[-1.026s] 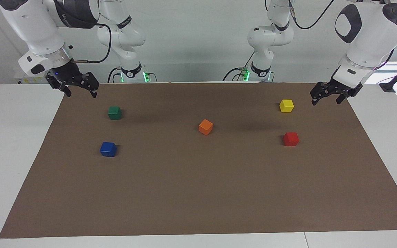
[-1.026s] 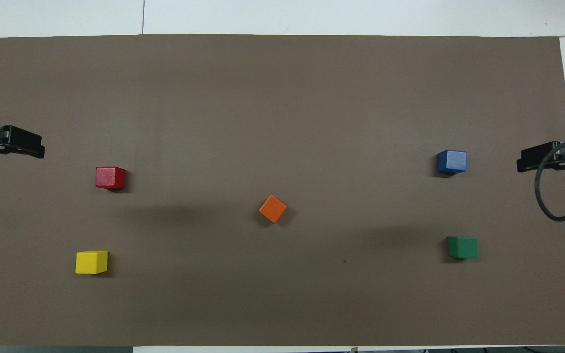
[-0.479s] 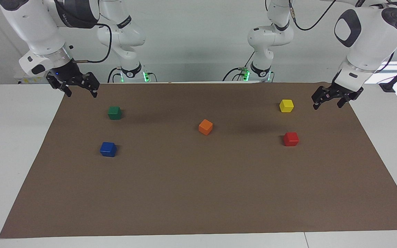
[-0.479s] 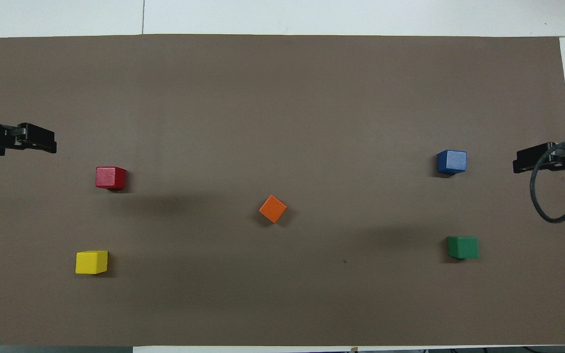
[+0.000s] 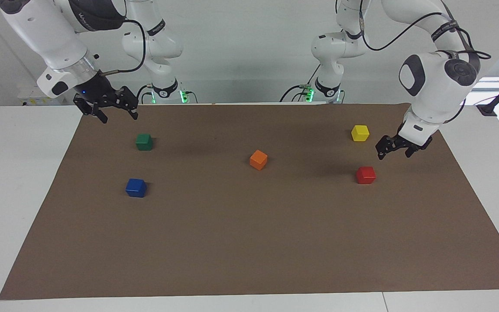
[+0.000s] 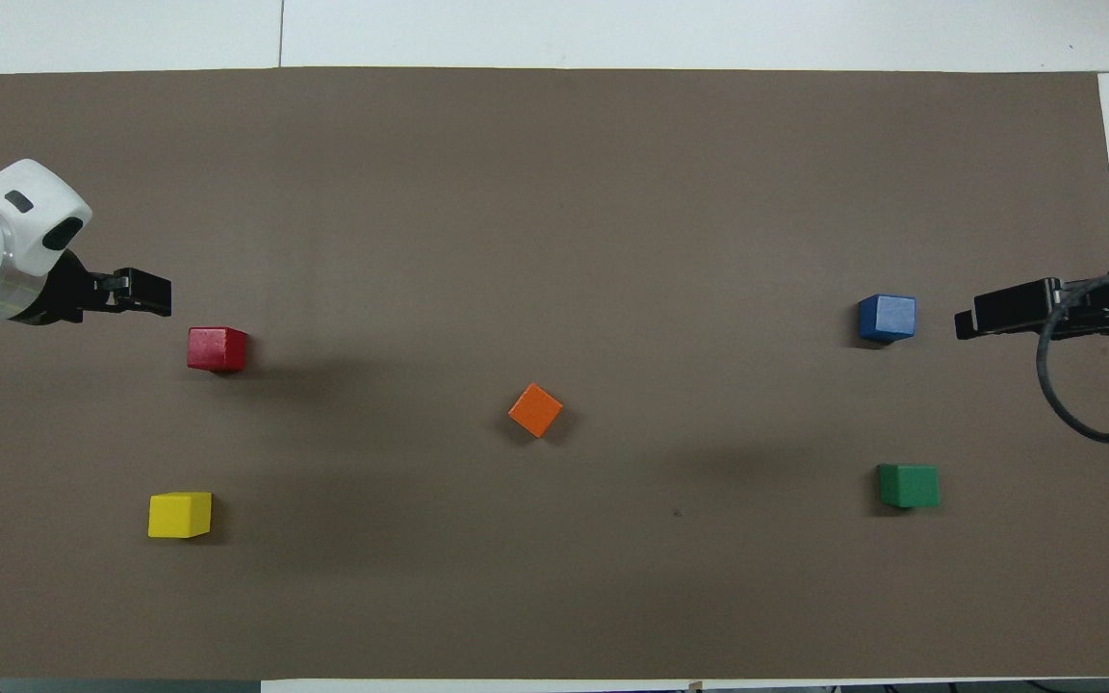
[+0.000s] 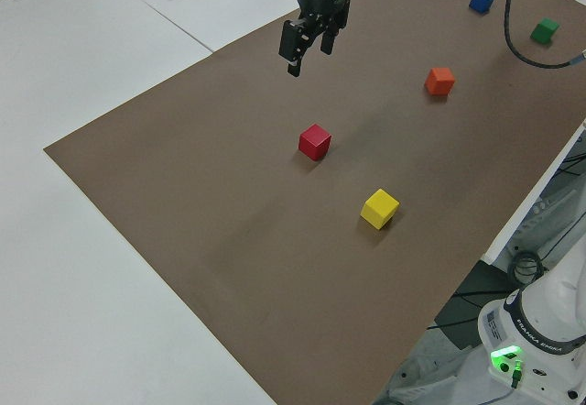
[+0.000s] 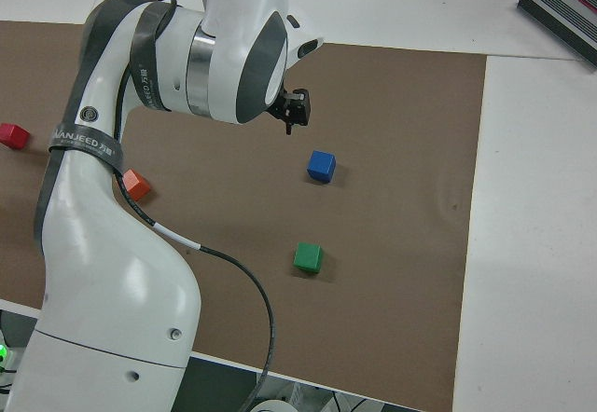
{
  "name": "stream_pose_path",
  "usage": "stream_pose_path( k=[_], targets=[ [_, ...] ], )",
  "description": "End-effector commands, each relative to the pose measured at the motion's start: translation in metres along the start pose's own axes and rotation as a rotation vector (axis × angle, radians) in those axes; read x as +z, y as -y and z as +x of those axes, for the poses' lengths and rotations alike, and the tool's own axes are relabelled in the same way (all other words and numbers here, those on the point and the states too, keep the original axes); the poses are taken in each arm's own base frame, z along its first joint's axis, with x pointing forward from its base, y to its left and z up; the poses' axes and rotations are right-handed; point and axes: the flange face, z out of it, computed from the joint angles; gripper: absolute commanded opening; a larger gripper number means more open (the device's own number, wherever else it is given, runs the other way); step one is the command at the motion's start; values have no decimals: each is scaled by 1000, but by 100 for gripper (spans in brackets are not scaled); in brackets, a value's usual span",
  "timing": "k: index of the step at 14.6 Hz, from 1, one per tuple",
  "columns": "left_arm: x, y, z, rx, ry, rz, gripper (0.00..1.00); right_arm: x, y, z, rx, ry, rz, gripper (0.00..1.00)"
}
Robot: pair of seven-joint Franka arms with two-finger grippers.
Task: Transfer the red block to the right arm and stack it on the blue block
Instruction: 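Reach the left gripper to the red block while the right gripper advances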
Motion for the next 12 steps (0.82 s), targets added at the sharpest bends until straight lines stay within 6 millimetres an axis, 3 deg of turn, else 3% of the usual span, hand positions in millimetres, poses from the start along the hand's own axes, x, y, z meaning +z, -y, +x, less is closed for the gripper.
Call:
stream_pose_path(
  k=[1, 6, 8, 12],
  targets=[
    [28, -8, -7, -20, -13, 0, 100, 11, -17, 0, -56, -31, 195, 100],
    [81, -10, -20, -43, -43, -5, 100, 65, -21, 12, -47, -72, 589, 100],
    [89, -19, -22, -28, -51, -7, 100, 82, -20, 16, -68, -88, 702, 100],
    [110, -22, -32, -23, -44, -8, 100, 135, -18, 20, -74, -92, 980, 100]
  ],
)
